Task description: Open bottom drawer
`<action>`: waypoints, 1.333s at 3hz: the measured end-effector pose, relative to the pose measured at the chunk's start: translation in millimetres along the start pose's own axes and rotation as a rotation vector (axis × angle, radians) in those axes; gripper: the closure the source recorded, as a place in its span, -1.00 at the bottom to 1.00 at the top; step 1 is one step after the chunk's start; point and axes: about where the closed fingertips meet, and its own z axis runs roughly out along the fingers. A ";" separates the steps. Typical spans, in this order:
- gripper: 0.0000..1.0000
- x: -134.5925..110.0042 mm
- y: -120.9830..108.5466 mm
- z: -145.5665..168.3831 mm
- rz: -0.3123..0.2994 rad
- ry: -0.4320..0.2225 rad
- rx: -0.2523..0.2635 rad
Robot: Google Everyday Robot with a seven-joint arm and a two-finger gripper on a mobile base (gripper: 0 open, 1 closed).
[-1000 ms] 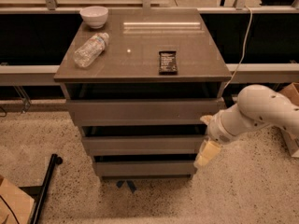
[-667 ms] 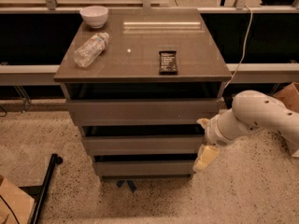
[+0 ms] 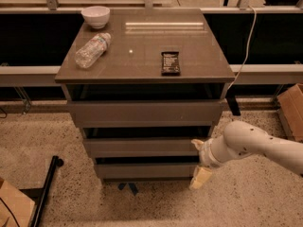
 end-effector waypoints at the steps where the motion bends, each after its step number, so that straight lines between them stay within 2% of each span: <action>1: -1.00 1.8 5.3 -12.2 -0.005 -0.009 0.010; 2: -1.00 8.9 3.4 -0.1 0.002 -0.037 0.013; 4: -1.00 30.1 -6.3 69.3 0.026 -0.107 -0.041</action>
Offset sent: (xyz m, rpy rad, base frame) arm -0.0017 -0.0072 -0.0440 0.0879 0.0037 -0.0200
